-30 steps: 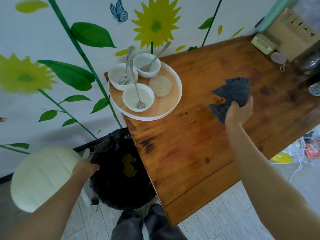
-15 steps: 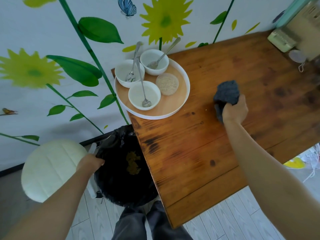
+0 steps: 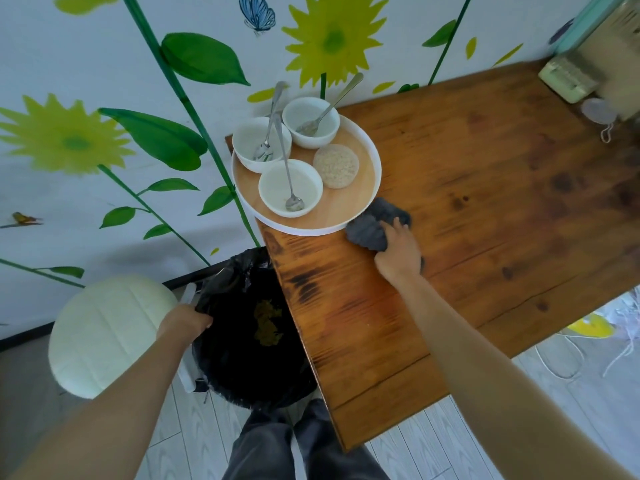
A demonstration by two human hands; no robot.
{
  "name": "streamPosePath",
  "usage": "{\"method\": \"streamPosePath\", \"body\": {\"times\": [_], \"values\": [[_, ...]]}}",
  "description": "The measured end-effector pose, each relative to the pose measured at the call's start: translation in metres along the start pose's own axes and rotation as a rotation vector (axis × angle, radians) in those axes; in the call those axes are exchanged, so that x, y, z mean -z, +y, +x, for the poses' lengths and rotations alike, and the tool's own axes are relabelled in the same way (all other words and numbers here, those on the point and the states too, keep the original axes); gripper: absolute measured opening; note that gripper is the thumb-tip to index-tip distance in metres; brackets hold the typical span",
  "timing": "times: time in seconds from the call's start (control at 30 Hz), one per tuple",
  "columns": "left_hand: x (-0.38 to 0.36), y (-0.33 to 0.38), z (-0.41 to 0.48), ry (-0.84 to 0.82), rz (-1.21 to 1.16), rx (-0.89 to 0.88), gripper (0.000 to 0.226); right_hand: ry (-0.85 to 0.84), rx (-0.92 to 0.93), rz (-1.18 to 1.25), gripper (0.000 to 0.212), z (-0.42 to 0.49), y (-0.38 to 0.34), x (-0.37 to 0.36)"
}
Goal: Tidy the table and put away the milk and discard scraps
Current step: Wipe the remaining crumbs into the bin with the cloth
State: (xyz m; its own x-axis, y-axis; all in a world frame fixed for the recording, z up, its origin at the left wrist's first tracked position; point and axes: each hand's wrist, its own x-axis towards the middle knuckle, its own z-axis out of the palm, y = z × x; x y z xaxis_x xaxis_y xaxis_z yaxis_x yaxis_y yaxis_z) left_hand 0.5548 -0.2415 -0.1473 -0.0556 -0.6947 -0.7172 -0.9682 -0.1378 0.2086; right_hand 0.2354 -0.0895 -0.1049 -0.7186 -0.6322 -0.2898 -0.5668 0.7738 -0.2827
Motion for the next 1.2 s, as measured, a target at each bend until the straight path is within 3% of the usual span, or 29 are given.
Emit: {"method": "streamPosePath", "body": {"times": [0.07, 0.23, 0.37, 0.57, 0.7, 0.87, 1.03, 1.2], "values": [[-0.002, -0.002, 0.003, 0.006, 0.016, -0.006, 0.050, -0.039, 0.097, -0.013, 0.064, -0.028, -0.022, -0.014], [-0.002, 0.001, 0.003, -0.008, -0.010, 0.034, 0.014, -0.200, 0.449, 0.113, 0.063, -0.104, -0.080, -0.048], [-0.010, -0.004, -0.007, -0.002, -0.061, 0.039, 0.016, -0.418, 0.537, 0.326, 0.048, -0.135, -0.108, -0.065], [-0.030, -0.026, -0.012, 0.049, -0.290, 0.133, 0.034, -0.541, 0.433, 0.487, 0.042, -0.146, -0.114, -0.071], [-0.042, -0.049, -0.032, 0.097, -0.306, 0.200, 0.034, -0.594, 0.394, 0.501, 0.040, -0.161, -0.113, -0.091], [-0.069, -0.102, -0.041, 0.038, -0.431, 0.330, 0.032, -0.648, 0.335, 0.478, 0.033, -0.184, -0.113, -0.128], [-0.096, -0.161, -0.049, -0.010, -0.514, 0.435, 0.027, -0.723, 0.150, 0.547, 0.018, -0.211, -0.118, -0.174], [-0.137, -0.216, -0.017, -0.021, -0.577, 0.455, 0.023, -0.687, -0.021, 0.679, 0.025, -0.216, -0.132, -0.242]]}}
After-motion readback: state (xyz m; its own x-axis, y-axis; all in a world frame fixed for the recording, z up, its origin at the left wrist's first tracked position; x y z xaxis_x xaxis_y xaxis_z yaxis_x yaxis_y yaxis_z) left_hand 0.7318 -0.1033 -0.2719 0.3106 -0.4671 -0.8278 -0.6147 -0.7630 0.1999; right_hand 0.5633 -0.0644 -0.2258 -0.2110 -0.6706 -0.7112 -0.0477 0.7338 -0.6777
